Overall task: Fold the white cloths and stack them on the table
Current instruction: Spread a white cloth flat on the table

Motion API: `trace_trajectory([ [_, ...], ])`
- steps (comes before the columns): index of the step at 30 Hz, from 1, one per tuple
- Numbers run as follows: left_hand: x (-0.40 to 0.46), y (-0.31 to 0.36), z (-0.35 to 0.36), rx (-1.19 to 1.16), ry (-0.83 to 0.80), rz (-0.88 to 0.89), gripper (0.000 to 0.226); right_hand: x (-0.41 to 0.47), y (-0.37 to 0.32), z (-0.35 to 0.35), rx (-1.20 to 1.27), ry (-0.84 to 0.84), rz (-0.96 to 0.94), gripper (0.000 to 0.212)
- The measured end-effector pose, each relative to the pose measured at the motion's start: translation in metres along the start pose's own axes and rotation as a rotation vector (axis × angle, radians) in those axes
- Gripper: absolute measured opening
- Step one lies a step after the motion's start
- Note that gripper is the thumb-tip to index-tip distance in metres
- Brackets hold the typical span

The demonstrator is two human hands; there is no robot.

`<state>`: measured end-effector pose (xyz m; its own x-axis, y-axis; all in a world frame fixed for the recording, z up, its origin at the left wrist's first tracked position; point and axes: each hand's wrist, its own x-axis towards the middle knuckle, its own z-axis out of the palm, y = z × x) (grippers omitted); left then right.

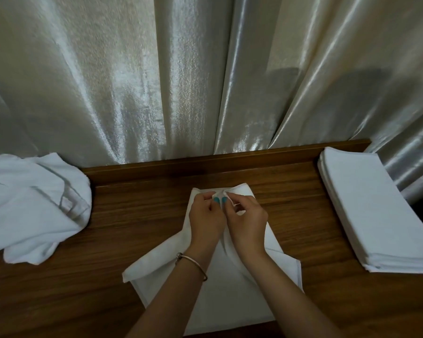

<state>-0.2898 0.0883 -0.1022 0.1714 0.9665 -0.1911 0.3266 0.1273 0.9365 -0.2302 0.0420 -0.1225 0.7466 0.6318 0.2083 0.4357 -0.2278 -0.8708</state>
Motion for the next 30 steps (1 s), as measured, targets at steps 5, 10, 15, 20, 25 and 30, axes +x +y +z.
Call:
trace_trajectory([
  [5,-0.005,-0.002,0.001,-0.066,-0.068,-0.001,0.024,-0.004,0.002,-0.004,-0.021,0.023,-0.084,0.020],
  [10,-0.010,-0.006,0.007,-0.130,-0.064,-0.038,0.022,-0.005,0.008,-0.003,-0.026,-0.002,-0.118,0.021],
  [15,-0.010,-0.003,0.007,-0.208,-0.103,-0.088,0.020,-0.006,0.015,-0.006,-0.049,0.009,-0.190,0.020],
  [20,-0.010,-0.002,0.007,-0.254,-0.096,-0.135,0.018,-0.007,0.019,-0.004,-0.058,-0.011,-0.204,0.021],
  [25,-0.009,-0.005,0.008,-0.241,-0.099,-0.159,0.019,-0.007,0.020,-0.004,-0.094,0.005,-0.214,0.020],
  [30,-0.010,0.000,0.008,-0.295,-0.100,-0.207,0.014,-0.007,0.023,-0.005,-0.100,-0.051,-0.249,0.020],
])
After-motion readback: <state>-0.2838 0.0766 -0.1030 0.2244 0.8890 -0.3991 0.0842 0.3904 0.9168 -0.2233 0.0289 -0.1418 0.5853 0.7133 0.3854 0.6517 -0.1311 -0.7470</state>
